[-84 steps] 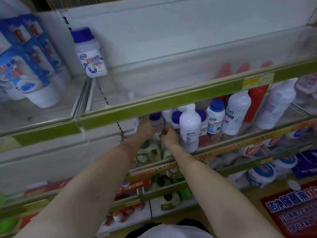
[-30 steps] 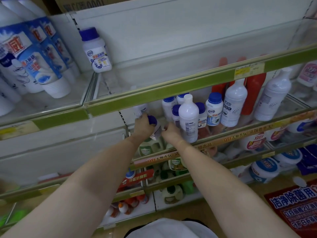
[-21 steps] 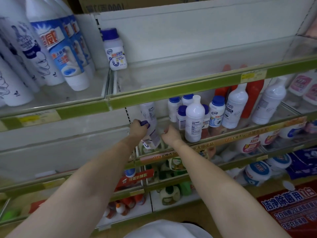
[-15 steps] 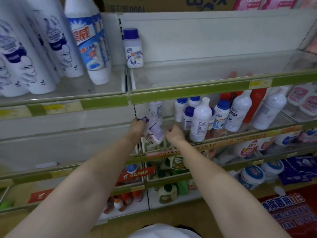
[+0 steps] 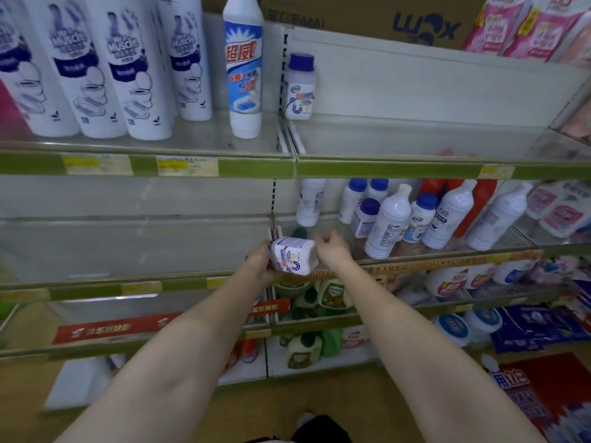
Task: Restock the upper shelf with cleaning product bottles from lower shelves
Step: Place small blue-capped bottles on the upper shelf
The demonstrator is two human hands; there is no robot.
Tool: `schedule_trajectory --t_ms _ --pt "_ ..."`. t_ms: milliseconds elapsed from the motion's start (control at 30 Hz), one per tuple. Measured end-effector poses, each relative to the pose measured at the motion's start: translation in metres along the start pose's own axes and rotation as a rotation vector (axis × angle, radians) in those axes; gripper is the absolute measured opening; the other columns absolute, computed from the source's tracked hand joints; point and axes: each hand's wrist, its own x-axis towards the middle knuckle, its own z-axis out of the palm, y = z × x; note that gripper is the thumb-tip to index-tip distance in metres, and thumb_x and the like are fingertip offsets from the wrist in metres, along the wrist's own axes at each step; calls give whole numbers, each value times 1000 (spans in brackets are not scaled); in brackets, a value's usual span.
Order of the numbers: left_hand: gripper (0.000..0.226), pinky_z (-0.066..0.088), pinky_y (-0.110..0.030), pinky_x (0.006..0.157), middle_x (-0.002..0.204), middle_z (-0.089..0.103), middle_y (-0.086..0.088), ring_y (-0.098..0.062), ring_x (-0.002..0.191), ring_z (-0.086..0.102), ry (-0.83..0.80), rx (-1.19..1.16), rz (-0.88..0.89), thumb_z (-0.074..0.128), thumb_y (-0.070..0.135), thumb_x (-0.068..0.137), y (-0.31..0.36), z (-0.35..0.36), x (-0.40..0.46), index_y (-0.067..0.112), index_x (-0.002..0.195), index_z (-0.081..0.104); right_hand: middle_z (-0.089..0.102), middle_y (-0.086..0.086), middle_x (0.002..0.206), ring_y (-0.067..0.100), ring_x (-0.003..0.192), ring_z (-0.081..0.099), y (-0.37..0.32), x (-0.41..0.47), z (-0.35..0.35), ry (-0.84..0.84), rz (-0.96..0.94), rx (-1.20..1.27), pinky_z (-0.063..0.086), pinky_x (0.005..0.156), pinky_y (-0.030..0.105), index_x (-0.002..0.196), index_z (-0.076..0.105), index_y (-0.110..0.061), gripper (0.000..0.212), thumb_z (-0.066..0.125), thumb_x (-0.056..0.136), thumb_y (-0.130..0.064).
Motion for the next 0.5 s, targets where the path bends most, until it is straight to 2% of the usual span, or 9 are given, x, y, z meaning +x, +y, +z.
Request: schedule_trajectory --t_ms 67,133,200,267,333,400,433,500 --pt "40 56 -44 61 119 68 -20 -32 88 67 -16 -13 1 45 31 103 -3 -6 -7 3 126 62 55 7 108 22 96 52 -1 -6 4 -7 -9 -4 38 80 29 126 53 -5 29 48 105 -25" --pt "38 56 -40 55 103 70 -17 -28 78 66 -13 -3 6 50 40 100 -4 -8 -14 8 119 61 61 10 111 25 96 57 -1 -9 9 -33 -12 10 44 80 32 121 57 -7 26 51 103 -25" --pt "54 57 -39 51 91 69 -14 -28 67 68 19 31 1 64 54 87 -6 -13 -10 14 123 57 65 10 108 26 96 62 0 -12 14 -56 -10 17 51 82 35 112 58 -10 21 54 102 -27" --pt "66 57 -41 55 85 67 -13 -28 62 69 40 36 3 77 56 74 -7 -18 -5 16 122 53 68 8 103 26 94 66 2 -13 18 -66 -9 35 56 88 41 102 59 -13 17 56 101 -30" --pt "49 57 -35 53 71 66 -11 -25 55 67 13 27 1 76 50 80 -3 -20 -13 12 105 57 70 11 100 29 93 69 5 -9 22 -75 6 57 58 90 49 93 58 -21 12 57 100 -31" --pt "35 55 -29 48 56 62 -7 -20 45 62 -55 50 9 67 44 90 1 -21 -17 12 86 57 71 12 98 30 93 70 10 -1 26 -95 32 96 58 90 52 93 58 -23 9 57 98 -32" --pt "34 55 -29 49 52 60 -6 -19 43 61 -76 81 10 63 42 94 2 -23 -17 12 81 55 71 12 97 30 93 71 13 3 29 -99 40 110 58 89 53 94 58 -23 9 58 97 -32" --pt "37 55 -33 62 52 61 -6 -20 46 62 -112 114 -11 61 45 95 7 -24 -17 12 78 53 70 12 99 30 92 71 14 8 32 -108 59 117 59 88 53 96 58 -22 11 59 97 -33"
